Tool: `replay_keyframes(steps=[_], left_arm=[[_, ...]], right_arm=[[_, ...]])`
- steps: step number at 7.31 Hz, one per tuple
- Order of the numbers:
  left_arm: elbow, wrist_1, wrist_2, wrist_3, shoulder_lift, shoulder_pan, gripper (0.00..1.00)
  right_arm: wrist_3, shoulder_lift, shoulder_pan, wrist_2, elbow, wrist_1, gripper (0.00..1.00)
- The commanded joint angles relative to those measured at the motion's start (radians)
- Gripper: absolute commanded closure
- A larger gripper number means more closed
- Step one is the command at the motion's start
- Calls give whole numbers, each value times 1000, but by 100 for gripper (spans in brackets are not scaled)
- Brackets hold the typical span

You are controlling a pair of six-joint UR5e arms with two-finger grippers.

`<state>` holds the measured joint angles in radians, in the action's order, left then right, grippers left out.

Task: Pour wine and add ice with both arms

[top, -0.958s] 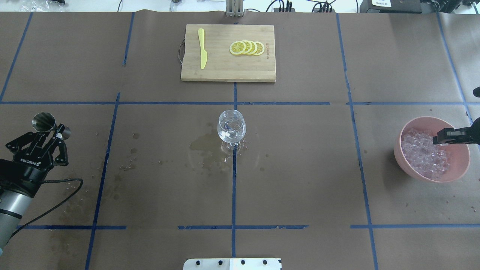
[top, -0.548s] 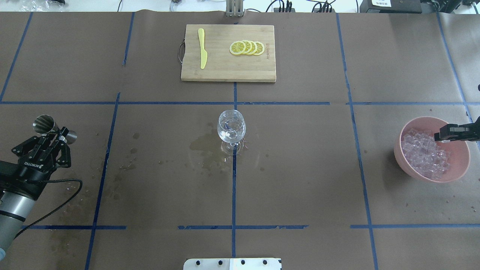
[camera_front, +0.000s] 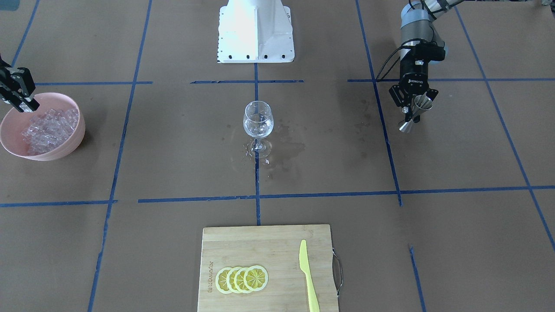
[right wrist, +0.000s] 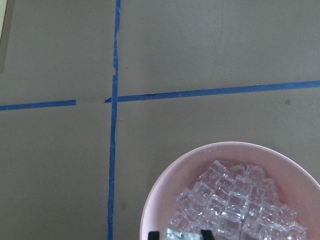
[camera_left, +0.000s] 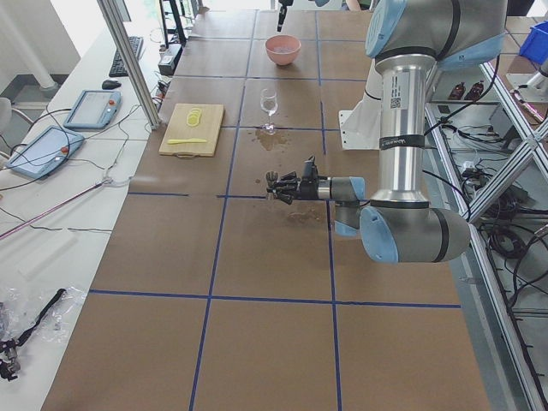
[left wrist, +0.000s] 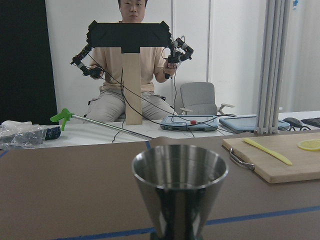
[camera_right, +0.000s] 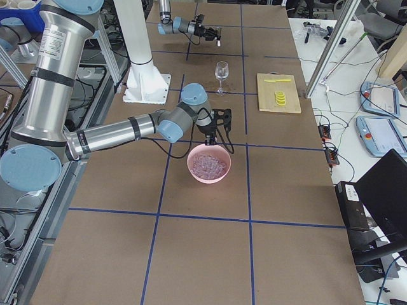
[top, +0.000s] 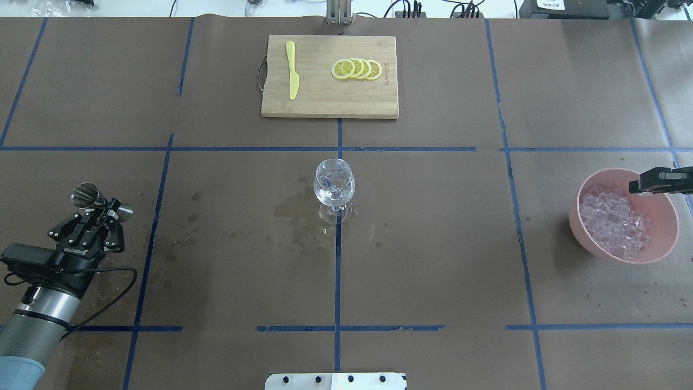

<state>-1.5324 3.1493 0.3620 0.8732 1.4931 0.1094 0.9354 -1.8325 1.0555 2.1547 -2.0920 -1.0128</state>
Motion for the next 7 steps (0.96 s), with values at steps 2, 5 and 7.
replay_keyframes(steps=[2, 5, 7], left_arm=[[17, -2, -5, -5, 6, -8, 100], [37, -5, -3, -3, 6, -11, 100], [69, -5, -6, 3, 25, -17, 100]], right_arm=[[6, 15, 1, -3, -26, 3, 100], [14, 16, 1, -4, -42, 5, 100], [26, 32, 0, -4, -45, 5, 100]])
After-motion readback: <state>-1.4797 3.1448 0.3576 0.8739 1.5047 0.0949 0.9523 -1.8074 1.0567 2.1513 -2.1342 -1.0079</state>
